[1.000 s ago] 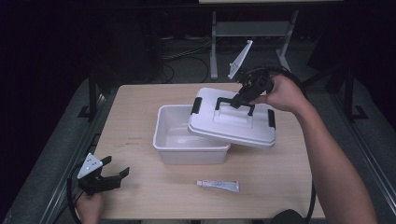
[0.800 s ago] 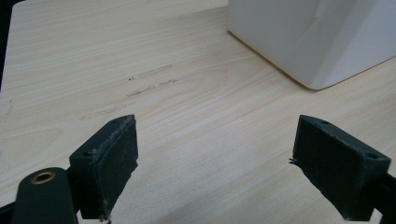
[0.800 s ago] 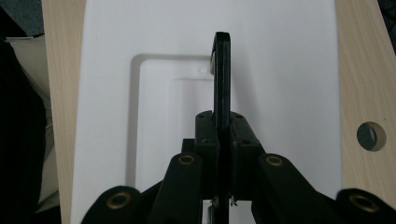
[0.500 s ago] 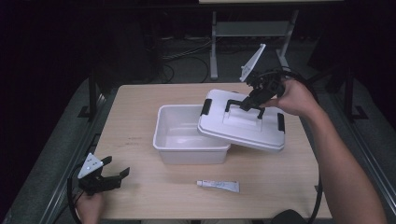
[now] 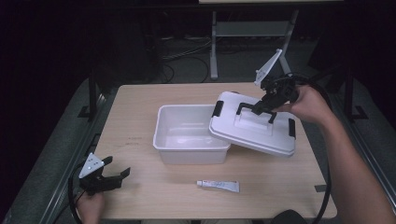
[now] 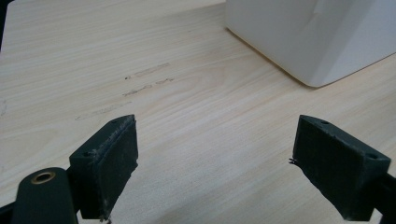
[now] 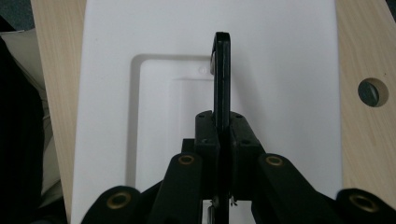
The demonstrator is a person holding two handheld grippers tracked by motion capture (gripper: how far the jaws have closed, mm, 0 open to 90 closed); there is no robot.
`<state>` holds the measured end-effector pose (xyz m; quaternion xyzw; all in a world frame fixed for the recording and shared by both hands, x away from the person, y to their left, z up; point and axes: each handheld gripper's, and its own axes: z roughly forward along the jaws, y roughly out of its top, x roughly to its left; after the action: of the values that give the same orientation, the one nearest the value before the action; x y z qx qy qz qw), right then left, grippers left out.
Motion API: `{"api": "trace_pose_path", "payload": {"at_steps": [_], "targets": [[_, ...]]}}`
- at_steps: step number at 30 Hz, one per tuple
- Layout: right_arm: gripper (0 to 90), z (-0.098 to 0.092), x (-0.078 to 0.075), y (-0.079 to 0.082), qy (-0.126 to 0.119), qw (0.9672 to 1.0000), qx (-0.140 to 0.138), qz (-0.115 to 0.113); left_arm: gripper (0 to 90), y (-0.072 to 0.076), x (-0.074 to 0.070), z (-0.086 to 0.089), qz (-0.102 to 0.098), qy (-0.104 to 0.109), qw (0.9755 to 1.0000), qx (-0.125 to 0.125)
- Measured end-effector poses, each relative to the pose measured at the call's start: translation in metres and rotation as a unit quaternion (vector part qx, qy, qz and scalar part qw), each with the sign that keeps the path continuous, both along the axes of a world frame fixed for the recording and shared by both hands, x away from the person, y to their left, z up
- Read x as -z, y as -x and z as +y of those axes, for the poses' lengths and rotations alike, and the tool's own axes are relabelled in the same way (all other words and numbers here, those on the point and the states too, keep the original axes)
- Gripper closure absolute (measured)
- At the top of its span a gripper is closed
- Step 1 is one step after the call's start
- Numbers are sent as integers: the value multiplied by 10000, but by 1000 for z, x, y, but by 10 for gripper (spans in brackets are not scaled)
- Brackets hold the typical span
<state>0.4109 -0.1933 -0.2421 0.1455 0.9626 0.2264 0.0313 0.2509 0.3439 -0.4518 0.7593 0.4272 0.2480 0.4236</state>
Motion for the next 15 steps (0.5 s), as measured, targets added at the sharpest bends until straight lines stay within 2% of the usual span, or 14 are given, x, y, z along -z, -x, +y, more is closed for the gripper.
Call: {"api": "trace_pose_path", "payload": {"at_steps": [15], "targets": [[841,-33,8,9,-66,9996,289,40,134,0,1,1,5,37,10000,-32]]}}
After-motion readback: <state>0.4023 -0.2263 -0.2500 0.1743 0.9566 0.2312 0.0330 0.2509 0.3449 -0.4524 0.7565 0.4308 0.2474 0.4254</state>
